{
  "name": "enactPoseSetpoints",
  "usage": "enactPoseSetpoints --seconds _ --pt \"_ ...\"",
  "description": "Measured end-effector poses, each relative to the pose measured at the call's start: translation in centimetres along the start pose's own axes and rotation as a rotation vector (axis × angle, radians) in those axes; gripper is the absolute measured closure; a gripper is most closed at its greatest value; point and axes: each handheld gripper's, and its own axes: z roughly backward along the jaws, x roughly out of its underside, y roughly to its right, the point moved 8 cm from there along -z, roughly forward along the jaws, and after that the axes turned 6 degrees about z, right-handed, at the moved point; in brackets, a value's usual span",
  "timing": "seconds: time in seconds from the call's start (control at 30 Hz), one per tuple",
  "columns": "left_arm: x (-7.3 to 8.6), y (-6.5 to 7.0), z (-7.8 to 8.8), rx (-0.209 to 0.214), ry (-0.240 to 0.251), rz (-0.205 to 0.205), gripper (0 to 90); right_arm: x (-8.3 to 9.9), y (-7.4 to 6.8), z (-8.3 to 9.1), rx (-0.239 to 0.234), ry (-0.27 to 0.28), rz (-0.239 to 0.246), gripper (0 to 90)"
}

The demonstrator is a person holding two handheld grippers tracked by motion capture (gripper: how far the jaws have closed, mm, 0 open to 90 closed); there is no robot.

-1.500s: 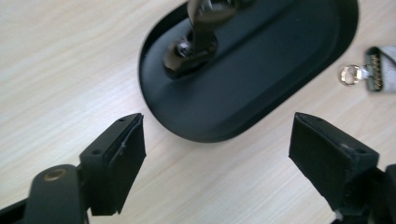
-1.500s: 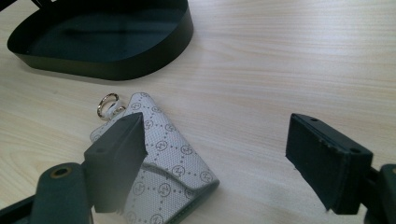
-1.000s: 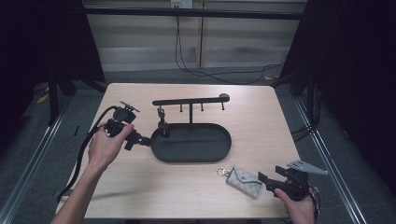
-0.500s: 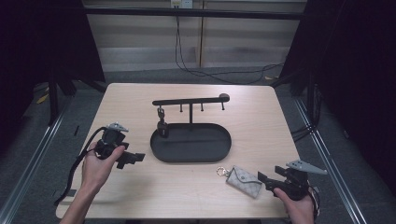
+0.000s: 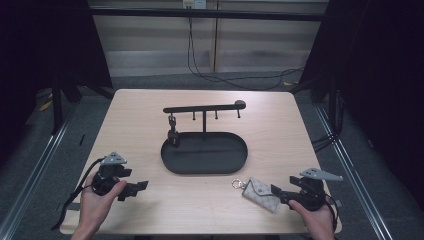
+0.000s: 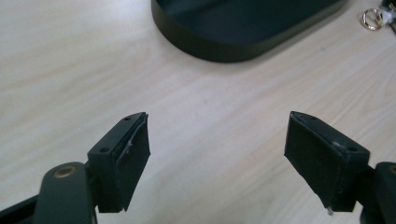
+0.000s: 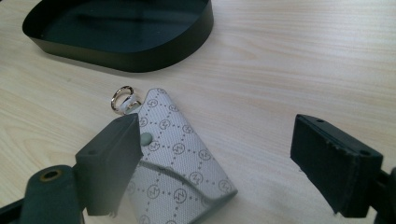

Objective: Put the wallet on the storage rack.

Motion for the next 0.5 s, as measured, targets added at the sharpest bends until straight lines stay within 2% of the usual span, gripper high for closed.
enactPoseSetpoints --seconds 0.03,0.1,0.17,0.27,0.37,0.47,0.5 --pt "0.4 0.3 -0.1 0.016 0.017 0.005 22.2 -0.1 0.0 -0.1 -0.003 -0.004 0.001 16.2" --pt "1.3 0.8 -0.2 0.056 0.009 0.008 22.2 -0.3 -0.1 -0.2 -0.015 -0.014 0.001 16.2" --pt "2.1 0.9 -0.3 0.057 0.020 0.019 22.2 -0.5 -0.2 -0.2 -0.012 -0.024 0.013 16.2" --pt "2.9 0.9 -0.4 0.096 0.028 0.054 22.2 -0.7 -0.6 -0.2 -0.027 -0.045 0.031 16.2" --pt "3.4 0.6 -0.6 0.085 0.033 0.051 22.2 -0.9 -0.9 -0.3 -0.060 -0.076 0.048 16.3" --pt "3.7 0.8 -0.6 0.124 0.040 0.066 22.2 -1.2 -0.9 -0.3 -0.082 -0.107 0.054 16.5" --pt "3.6 0.7 -0.5 0.123 0.056 0.060 22.2 -1.3 -1.0 -0.3 -0.091 -0.122 0.054 17.0"
